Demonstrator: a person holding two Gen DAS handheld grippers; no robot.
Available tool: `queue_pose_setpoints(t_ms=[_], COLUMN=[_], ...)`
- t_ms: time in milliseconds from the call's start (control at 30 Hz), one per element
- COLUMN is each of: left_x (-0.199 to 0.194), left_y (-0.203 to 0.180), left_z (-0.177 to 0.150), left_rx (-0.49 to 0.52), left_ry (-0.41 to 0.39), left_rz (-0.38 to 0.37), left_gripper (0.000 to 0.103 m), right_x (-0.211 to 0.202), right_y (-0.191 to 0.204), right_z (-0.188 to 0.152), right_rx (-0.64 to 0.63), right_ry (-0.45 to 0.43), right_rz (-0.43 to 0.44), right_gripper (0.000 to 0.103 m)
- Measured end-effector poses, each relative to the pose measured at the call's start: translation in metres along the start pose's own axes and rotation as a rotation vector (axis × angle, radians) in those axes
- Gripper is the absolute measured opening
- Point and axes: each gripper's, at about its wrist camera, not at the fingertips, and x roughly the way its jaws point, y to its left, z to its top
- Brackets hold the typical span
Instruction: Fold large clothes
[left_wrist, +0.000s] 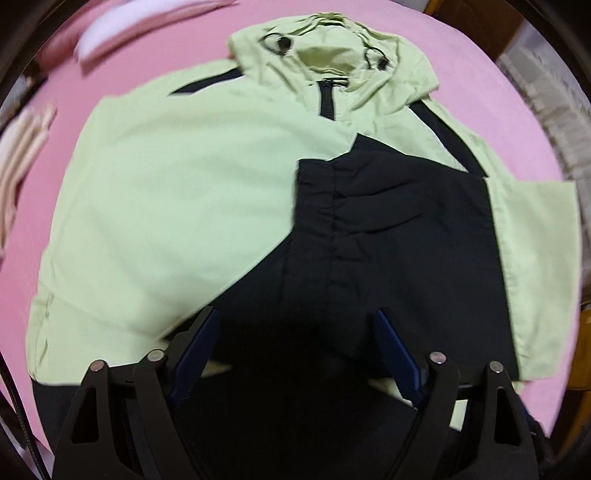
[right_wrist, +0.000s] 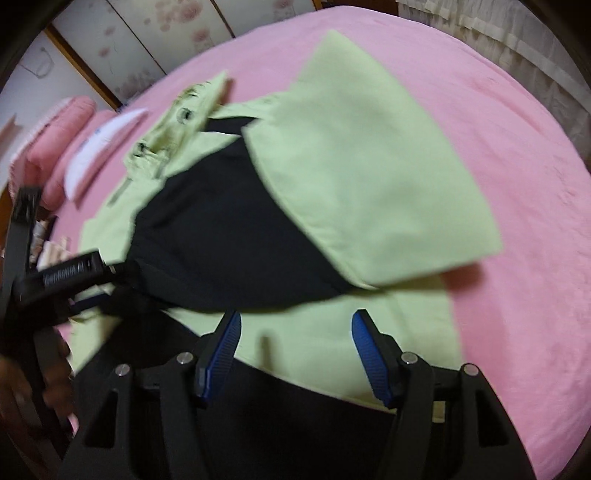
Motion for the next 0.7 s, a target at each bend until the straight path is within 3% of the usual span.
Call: queue_pose_setpoints(t_ms=[67, 100, 167, 300, 467, 700], left_x=[0.009, 0.013, 0.022, 0.018, -0.009, -0.074], left_y=[-0.012, -0.017, -0.029, -0.044, -0.042, -0.042], left_z=[0.001, 0.001, 0.0, -0.002, 0.005, 0.047], left_rx=[0.022, 0.028, 0.042, 0.108, 0.054, 0.057], left_ry=[-0.002, 0.002, 0.008, -0.014, -0.086, -0.266], left_rz=[0.021, 0.022, 0.033, 0.031, -0.005, -0.055], left_gripper=[0.065, 0.052, 0.05, 0.032, 0.028, 0.028], right_x=[0.001, 0.002, 0.009, 0.012, 0.002, 0.009], right_y=[-0.014, -0.021, -0.033, -0.039, -0.044, -0.08], right_z=[-0.002, -0.003, -0.002, 0.003, 0.0, 0.008], right_rx=[0.001, 0.001, -0.022, -0.088, -0.164, -0.011], right_ry=[0.009, 0.015, 0.033, 0.032, -0.009, -0.031], right_rz=[-0.023, -0.026, -0.061, -0.02, -0.062, -0.039], right_gripper=[0.062, 0.062, 0.062, 0.062, 0.063, 0.063])
